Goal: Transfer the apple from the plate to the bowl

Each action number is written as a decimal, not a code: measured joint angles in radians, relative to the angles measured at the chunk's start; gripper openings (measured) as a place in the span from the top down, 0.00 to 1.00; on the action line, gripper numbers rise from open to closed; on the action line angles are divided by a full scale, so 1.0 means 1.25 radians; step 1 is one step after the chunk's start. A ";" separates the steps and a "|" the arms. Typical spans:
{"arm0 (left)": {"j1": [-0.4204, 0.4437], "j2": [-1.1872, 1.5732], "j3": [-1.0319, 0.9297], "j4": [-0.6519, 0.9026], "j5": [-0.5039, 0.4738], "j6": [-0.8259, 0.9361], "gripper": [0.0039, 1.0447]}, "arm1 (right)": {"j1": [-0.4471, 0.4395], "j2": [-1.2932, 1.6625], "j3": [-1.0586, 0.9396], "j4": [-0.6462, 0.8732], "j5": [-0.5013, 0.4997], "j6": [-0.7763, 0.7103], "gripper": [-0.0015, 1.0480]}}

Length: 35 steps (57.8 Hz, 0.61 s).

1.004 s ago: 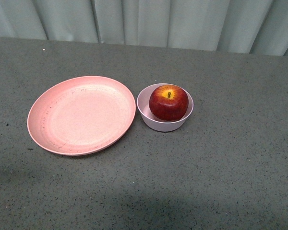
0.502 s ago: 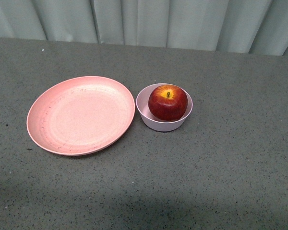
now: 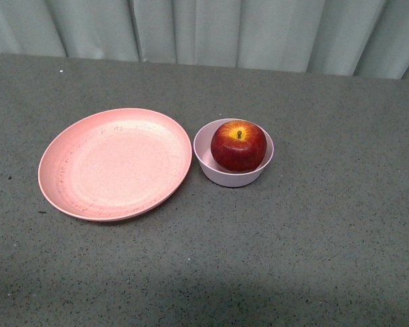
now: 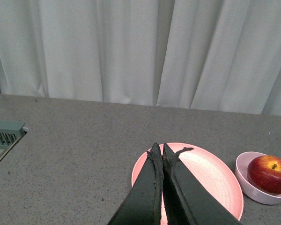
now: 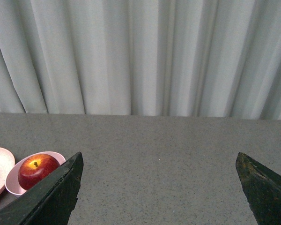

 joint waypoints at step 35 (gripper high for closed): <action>0.000 -0.154 0.000 -0.153 0.000 0.000 0.97 | 0.000 0.000 0.000 0.000 0.000 0.000 0.09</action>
